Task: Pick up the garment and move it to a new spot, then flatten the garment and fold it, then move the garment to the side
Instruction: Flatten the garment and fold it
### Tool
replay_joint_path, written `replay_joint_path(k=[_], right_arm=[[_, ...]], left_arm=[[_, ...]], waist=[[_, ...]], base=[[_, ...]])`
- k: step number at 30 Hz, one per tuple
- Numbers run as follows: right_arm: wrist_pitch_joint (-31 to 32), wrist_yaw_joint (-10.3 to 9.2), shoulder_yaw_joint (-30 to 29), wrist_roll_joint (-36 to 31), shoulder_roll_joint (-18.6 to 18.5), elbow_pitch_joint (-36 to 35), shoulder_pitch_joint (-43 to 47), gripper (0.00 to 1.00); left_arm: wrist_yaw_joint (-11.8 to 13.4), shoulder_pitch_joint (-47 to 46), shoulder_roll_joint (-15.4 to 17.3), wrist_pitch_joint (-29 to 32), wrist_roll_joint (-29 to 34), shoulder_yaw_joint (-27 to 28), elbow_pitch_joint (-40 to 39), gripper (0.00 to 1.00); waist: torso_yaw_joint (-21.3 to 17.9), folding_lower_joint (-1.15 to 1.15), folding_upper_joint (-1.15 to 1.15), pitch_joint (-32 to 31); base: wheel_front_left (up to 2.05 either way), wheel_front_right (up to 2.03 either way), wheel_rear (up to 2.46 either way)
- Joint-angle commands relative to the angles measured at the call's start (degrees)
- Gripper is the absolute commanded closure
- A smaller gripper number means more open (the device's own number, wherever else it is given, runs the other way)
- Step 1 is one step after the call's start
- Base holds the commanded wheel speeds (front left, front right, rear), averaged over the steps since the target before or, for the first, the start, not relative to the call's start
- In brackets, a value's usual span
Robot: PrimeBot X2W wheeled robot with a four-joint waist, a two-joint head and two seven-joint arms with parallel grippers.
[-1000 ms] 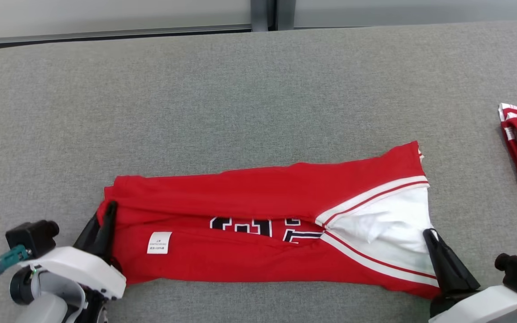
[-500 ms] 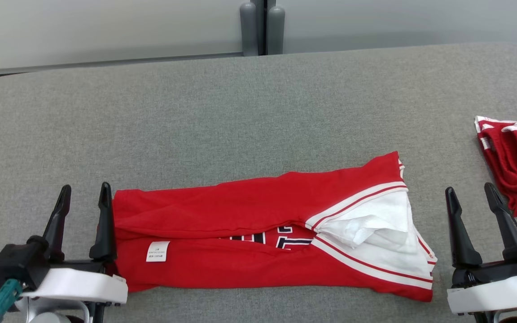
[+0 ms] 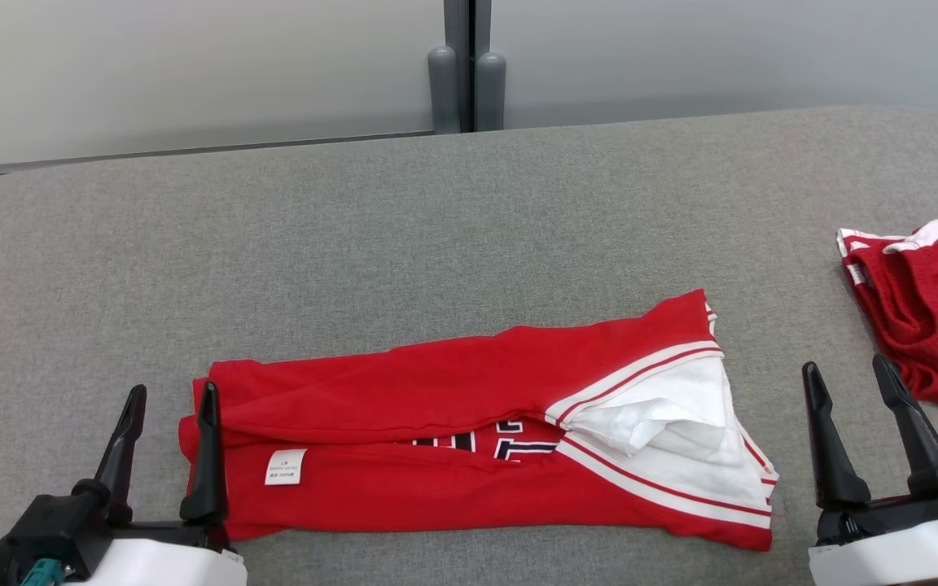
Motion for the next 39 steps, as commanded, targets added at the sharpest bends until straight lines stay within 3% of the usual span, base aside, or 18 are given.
replay_joint_path(k=[1,13,21,26,27,28,29,30,36,39], right_arm=[[-0.1,-0.03,-0.1,-0.1,0.1,-0.2,0.2,0.0],[0.9,-0.03,-0.6,1.1,-1.1,2.3,-0.9,0.0],[4.0,-0.02,3.5,4.5,-5.0,17.2,-5.9,0.0],[4.6,-0.03,5.0,6.1,-5.4,23.8,-7.4,0.0],[5.1,-0.03,5.4,6.1,-5.4,24.7,-7.2,0.35],[4.9,-0.03,5.6,6.0,-5.3,24.9,-7.2,0.56],[4.9,-0.03,5.6,6.0,-5.3,24.9,-7.2,0.56],[5.6,-0.03,5.8,6.6,-4.9,25.2,-6.8,1.0],[6.4,-0.08,5.5,6.9,-5.5,21.8,-6.5,1.0],[5.4,-0.09,2.6,6.8,-7.0,19.5,-6.4,1.0]], left_arm=[[0.1,0.5,0.1,0.0,0.5,0.3,0.2,0.0],[-0.7,-1.9,-0.3,0.0,0.9,-0.3,0.0,0.0],[-2.8,-7.3,-1.1,0.2,1.5,-2.2,1.4,0.0],[-3.6,-9.1,-1.8,0.1,1.9,-2.3,2.7,0.0],[-3.8,-9.3,-1.9,0.0,1.8,-2.1,2.9,0.0],[-3.8,-9.5,-2.0,0.0,1.9,-1.9,3.0,0.0],[-3.8,-9.5,-2.0,0.0,1.9,-1.9,3.0,0.0],[-3.8,-9.5,-2.0,0.0,2.0,-1.7,3.1,0.0],[-4.3,-9.4,-2.2,-0.1,2.4,-0.5,3.5,0.0],[-4.3,-9.3,-2.2,-0.1,2.5,0.0,3.6,0.0]], waist=[[0.0,0.0,0.0,0.0],[1.9,0.0,0.0,1.7],[5.9,0.0,0.0,7.9],[7.0,0.0,0.0,9.2],[7.0,0.0,0.0,9.3],[7.0,0.0,0.0,9.3],[7.0,0.0,0.0,9.3],[7.0,0.0,0.0,9.3],[5.7,0.0,0.0,9.4],[5.0,0.0,0.0,9.1]], base=[[0.0,0.0,0.0],[0.0,0.0,0.0],[0.0,0.0,0.0],[0.0,0.0,0.0],[0.0,0.0,0.0],[0.0,0.0,0.0],[0.0,0.0,0.0],[0.0,0.0,0.0],[0.0,0.0,0.0],[0.0,0.0,0.0]])
